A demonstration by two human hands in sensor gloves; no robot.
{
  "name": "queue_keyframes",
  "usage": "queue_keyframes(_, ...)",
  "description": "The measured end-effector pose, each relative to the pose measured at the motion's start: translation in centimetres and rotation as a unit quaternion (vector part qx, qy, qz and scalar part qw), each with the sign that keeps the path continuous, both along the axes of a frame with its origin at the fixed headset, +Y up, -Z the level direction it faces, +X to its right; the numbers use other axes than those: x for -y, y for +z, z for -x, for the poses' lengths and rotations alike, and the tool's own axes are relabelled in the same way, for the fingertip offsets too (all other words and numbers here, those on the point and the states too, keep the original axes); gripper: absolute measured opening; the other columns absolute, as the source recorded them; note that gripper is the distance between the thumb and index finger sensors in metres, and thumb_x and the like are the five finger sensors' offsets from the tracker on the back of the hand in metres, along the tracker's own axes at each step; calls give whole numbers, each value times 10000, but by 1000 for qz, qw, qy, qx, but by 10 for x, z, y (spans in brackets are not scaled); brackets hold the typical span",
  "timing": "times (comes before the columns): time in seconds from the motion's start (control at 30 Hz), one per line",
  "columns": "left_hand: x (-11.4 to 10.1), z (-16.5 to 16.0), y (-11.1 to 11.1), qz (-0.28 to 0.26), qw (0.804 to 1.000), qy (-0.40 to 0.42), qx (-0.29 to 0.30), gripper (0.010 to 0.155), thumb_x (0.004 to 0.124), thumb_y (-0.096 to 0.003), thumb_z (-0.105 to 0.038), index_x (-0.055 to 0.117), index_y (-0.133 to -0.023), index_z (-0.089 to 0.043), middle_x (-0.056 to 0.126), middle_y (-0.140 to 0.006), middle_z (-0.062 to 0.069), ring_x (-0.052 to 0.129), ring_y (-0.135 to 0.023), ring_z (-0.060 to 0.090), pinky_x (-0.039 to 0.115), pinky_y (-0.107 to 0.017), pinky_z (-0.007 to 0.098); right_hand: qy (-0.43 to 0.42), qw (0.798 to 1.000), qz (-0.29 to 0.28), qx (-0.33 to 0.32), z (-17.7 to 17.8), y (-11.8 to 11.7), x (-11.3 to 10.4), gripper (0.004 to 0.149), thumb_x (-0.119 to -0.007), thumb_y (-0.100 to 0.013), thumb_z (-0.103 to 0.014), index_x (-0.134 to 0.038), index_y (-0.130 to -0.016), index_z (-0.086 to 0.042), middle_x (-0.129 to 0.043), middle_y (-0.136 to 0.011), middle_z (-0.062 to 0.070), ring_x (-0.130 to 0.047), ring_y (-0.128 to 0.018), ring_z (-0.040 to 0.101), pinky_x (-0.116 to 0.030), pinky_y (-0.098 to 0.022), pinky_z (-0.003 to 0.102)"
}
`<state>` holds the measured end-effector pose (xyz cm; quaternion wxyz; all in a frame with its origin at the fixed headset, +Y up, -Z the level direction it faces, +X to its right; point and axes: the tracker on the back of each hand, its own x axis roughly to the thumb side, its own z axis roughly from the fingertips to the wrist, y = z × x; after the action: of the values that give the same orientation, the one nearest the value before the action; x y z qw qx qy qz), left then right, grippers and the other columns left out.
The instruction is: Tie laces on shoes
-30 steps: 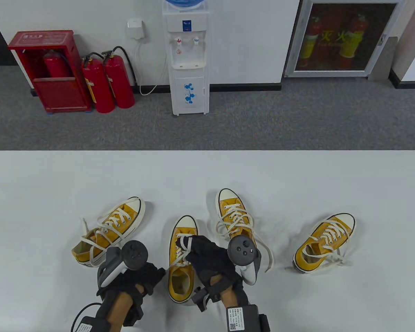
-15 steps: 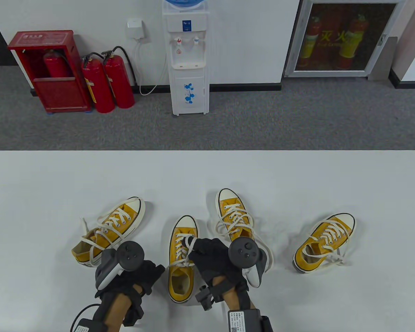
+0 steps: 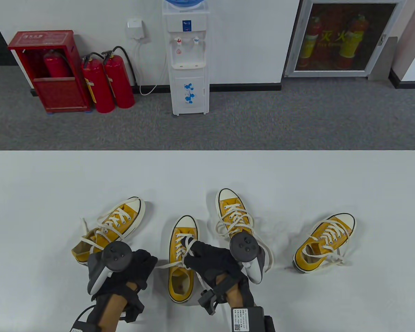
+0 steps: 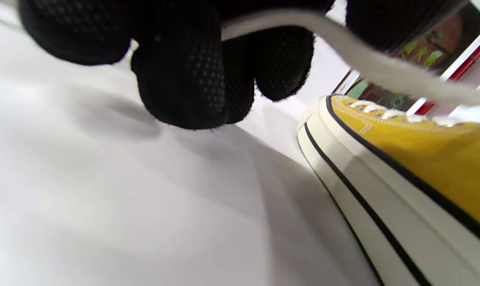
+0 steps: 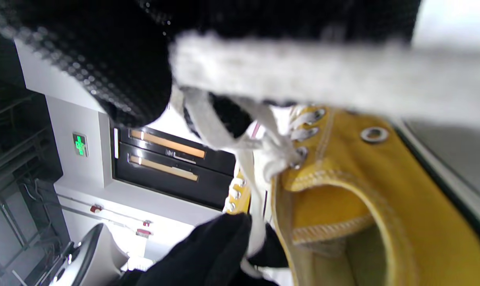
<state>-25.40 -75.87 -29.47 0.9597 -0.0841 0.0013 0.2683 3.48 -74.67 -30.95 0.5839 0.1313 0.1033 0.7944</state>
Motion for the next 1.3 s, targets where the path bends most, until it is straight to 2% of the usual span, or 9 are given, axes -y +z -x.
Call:
queue_keyframes(0.23, -4, 4, 2, -39, 998, 47, -20, 611, 718, -484, -598, 736, -975, -234, 830, -1023, 129, 1016, -635, 334, 802, -504, 560, 22, 1000, -4, -10, 5, 2, 1, 620, -925, -400, -328, -742, -964, -147, -925, -691, 21, -937, -517, 231, -614, -630, 612)
queue_keyframes(0.37, -6, 5, 4, -56, 994, 88, -24, 620, 716, -487, -594, 709, -994, -238, 796, -1049, 124, 989, -716, 340, 769, -554, 590, 33, 999, -8, -18, 6, 2, 3, 572, -881, -418, -280, -756, -966, -172, -900, -725, 7, -956, -588, 236, -622, -648, 632)
queue_keyframes(0.53, -8, 2, 5, -73, 988, 133, -17, 611, 716, -488, -589, 705, -996, -250, 788, -1058, 113, 956, -777, 348, 723, -607, 619, 41, 999, -13, -29, 8, 2, 5, 560, -844, -418, -218, -752, -970, -192, -864, -762, 16, -962, -589, 256, -662, -625, 603)
queue_keyframes(0.77, -8, -1, 6, -64, 974, 219, 1, 602, 712, -492, -592, 703, -996, -262, 786, -1063, 87, 936, -809, 345, 704, -631, 625, 52, 997, -24, -50, 14, 4, 2, 553, -817, -413, -150, -772, -962, -205, -799, -852, 49, -940, -560, 256, -654, -619, 591)
queue_keyframes(1.0, -8, -8, 6, -56, 965, 257, 22, 608, 730, -485, -606, 709, -995, -275, 788, -1063, 76, 932, -805, 334, 699, -637, 622, 81, 993, -57, -65, 21, 10, -2, 523, -814, -411, -126, -832, -922, -234, -755, -912, 67, -909, -560, 268, -618, -627, 604)
queue_keyframes(1.13, -6, -17, 6, -37, 960, 273, 58, 594, 752, -483, -605, 742, -979, -279, 815, -1048, 66, 950, -784, 320, 716, -630, 613, 109, 987, -88, -73, 26, 13, -4, 507, -810, -411, -125, -860, -899, -250, -745, -927, 65, -902, -567, 266, -606, -632, 606)
queue_keyframes(1.3, -5, -25, 7, -28, 961, 265, 77, 574, 784, -473, -601, 774, -955, -288, 857, -1020, 52, 970, -763, 305, 732, -620, 607, 136, 982, -105, -76, 29, 16, -6, 499, -810, -411, -117, -874, -887, -253, -731, -945, 68, -891, -576, 271, -589, -637, 610)
